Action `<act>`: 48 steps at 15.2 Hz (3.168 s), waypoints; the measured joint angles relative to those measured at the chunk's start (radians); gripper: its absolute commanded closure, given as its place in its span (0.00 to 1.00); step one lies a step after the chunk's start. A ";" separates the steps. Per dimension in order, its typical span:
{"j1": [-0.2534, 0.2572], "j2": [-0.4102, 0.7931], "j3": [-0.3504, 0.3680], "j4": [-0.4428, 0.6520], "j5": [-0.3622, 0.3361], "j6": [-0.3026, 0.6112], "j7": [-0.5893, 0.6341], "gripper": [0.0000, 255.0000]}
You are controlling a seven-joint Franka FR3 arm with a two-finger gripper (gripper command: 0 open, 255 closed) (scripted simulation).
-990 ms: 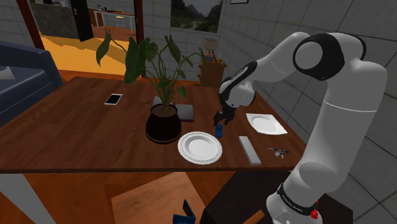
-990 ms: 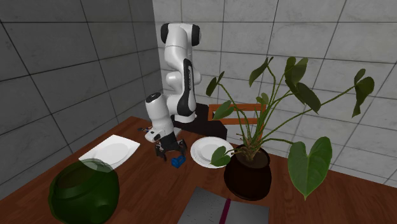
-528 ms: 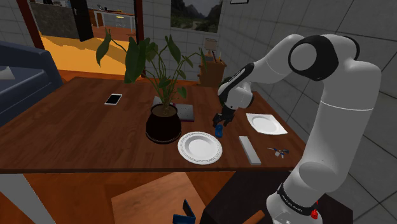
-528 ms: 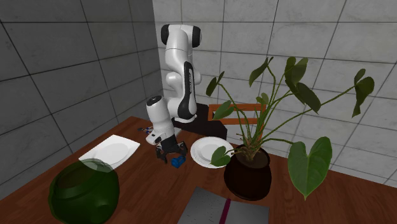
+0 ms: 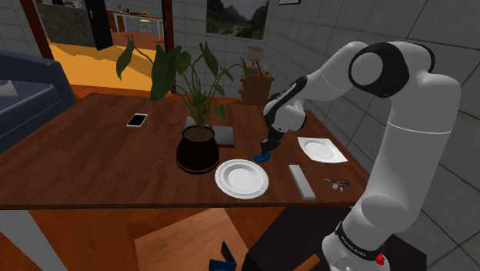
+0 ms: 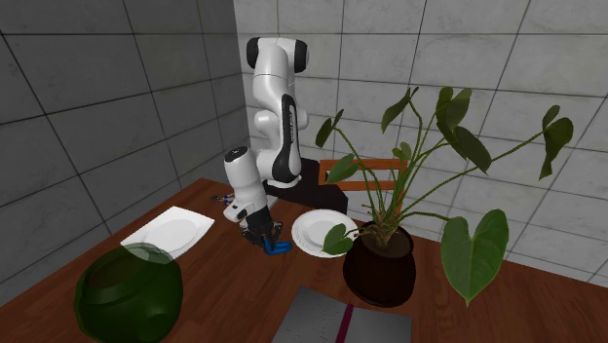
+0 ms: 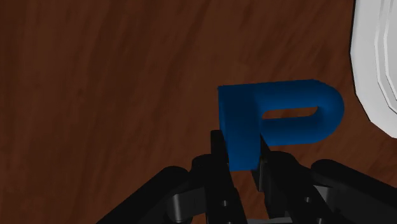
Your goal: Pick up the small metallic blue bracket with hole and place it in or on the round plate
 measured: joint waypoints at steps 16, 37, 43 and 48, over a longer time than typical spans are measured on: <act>0.027 -0.137 -0.050 -0.005 -0.148 -0.107 0.128 1.00; 0.208 -0.356 0.138 -0.180 -0.292 -0.050 0.605 1.00; 0.223 -0.289 0.143 -0.194 -0.235 0.029 0.564 1.00; 0.230 -0.225 0.149 -0.200 -0.168 0.094 0.507 1.00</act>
